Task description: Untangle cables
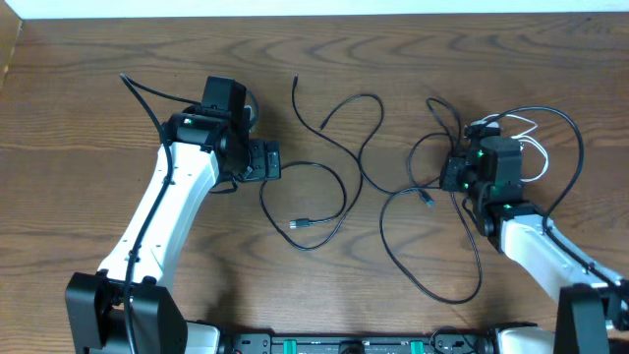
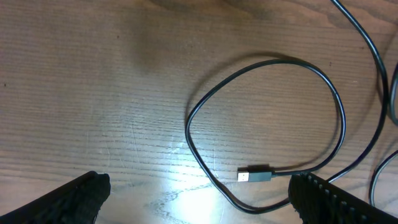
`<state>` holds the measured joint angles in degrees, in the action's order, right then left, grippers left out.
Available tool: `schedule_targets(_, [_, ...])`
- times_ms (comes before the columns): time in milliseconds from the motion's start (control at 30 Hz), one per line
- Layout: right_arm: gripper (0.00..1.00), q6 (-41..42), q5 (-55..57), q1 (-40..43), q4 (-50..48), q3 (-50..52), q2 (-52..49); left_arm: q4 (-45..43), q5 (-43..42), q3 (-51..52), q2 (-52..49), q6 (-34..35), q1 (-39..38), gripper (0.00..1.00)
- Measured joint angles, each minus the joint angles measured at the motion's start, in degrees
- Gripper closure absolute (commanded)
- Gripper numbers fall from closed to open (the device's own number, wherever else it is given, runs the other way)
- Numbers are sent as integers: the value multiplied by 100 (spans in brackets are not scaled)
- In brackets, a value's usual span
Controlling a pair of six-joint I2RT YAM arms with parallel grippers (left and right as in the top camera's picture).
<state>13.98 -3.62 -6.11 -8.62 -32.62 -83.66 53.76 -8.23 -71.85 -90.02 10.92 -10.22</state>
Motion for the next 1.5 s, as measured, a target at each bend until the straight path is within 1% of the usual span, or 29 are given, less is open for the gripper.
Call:
schedule_targets(33, [82,-22,9,0,-4,0,-35,0,0,0,0,0,0,3])
schedule_targets(67, [65,-44,9,0,0,0,-52,0,0,0,0,0,0,3])
schedule_targets(100, [51,-61,24,0,-4,0,-55,-2,0,0,0,0,0,3])
schedule_targets(167, [18,-72,26,0,-39,0,-55,0,0,0,0,0,0,3])
schedule_targets(200, [4,-81,31,0,-42,0,-55,0,0,0,0,0,0,3])
schedule_targets(233, [1,-83,44,0,-39,0,-55,0,0,0,0,0,0,3])
schedule_targets(367, [1,-105,44,0,94,0,127,0,0,0,0,0,0,3])
schedule_targets(600, [1,-101,-9,0,802,4,1539,0,-2,0,0,0,0,3])
schedule_targets(667, [12,-105,-153,0,887,2,1803,0,0,0,0,0,0,3])
schedule_targets(700, [22,-109,-293,-2,914,2,1886,0,0,0,0,0,0,3])
schedule_targets(733, [29,-122,-428,-2,911,2,1904,0,0,0,0,0,0,3])
schedule_targets(800, [60,-92,-739,-2,892,4,1880,0,2,0,0,0,0,3])
schedule_targets(833, [82,-74,-881,-2,855,4,1847,-2,-2,0,0,0,0,3])
schedule_targets(867, [97,-83,-1027,-15,782,4,1790,0,0,0,0,0,0,3])
schedule_targets(900, [99,-81,-1126,-24,723,4,1738,0,0,0,0,0,0,3])
schedule_targets(1133, [99,-63,-1668,-289,151,4,1001,-2,0,0,0,0,0,3])
schedule_targets(1233, [99,-68,-2022,-529,-323,2,570,-4,0,0,0,0,0,3])
schedule_targets(1333, [96,-52,-2240,-826,-667,2,133,-2,0,0,0,0,0,3])
schedule_targets(1400, [98,26,-2315,-994,-879,2,-127,0,-2,0,0,0,0,3])
schedule_targets(1500, [99,503,-2389,-1161,-1276,2,-529,-4,0,0,0,0,0,3])
